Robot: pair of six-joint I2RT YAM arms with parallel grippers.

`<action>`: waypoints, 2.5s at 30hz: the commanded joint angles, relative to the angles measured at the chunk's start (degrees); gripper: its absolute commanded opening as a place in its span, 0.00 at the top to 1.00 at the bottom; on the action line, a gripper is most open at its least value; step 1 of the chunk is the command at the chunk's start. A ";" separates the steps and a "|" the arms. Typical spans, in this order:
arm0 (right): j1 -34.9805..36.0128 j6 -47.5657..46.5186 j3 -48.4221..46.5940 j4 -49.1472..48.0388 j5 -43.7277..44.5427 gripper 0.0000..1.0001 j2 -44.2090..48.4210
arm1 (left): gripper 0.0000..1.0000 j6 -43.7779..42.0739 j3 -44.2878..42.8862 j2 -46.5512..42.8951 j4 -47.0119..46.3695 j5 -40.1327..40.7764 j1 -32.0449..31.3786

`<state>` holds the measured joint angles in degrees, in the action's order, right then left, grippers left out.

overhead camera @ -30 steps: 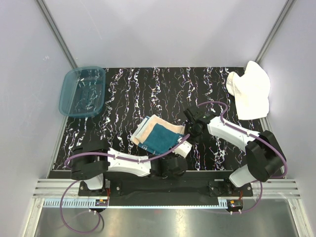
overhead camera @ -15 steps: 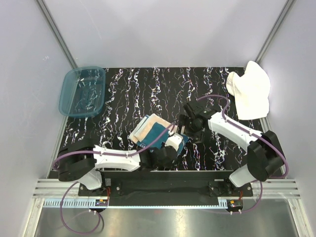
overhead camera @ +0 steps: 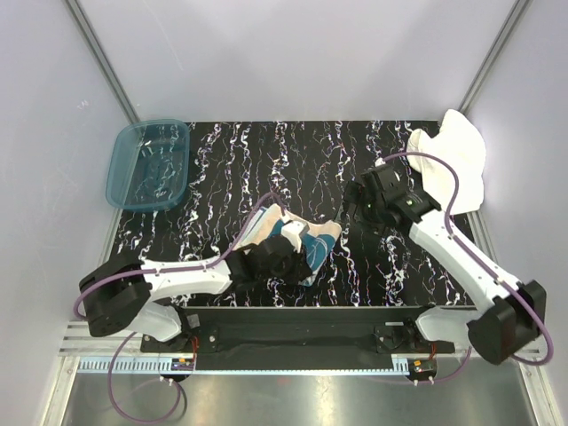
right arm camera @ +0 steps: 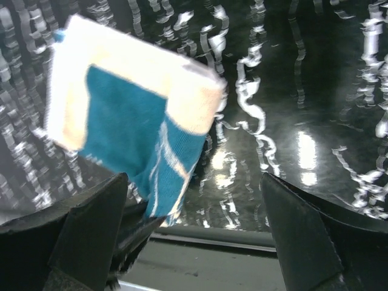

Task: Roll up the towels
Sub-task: Roll the towel

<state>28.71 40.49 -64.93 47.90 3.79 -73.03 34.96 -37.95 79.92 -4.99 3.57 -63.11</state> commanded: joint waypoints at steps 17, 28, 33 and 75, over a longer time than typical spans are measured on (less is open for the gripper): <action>0.03 7.14 24.93 -38.55 -23.21 0.05 10.81 | 0.80 29.11 18.80 3.92 -40.10 -25.11 18.11; 0.12 9.52 32.67 -55.45 -27.34 0.06 0.36 | 0.75 37.72 19.41 7.35 -33.24 -28.09 24.17; 0.21 11.10 35.48 -64.23 -28.05 0.07 -4.47 | 0.69 41.23 19.85 10.51 -35.26 -30.90 26.11; 3.55 7.85 26.09 -49.50 -22.08 0.80 -14.77 | 0.34 26.57 11.33 1.30 -2.40 -25.12 32.09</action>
<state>31.42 52.07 -35.51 -14.79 -22.04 -90.52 68.40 -24.49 84.20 -18.61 -28.49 -31.48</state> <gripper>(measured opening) 0.376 0.655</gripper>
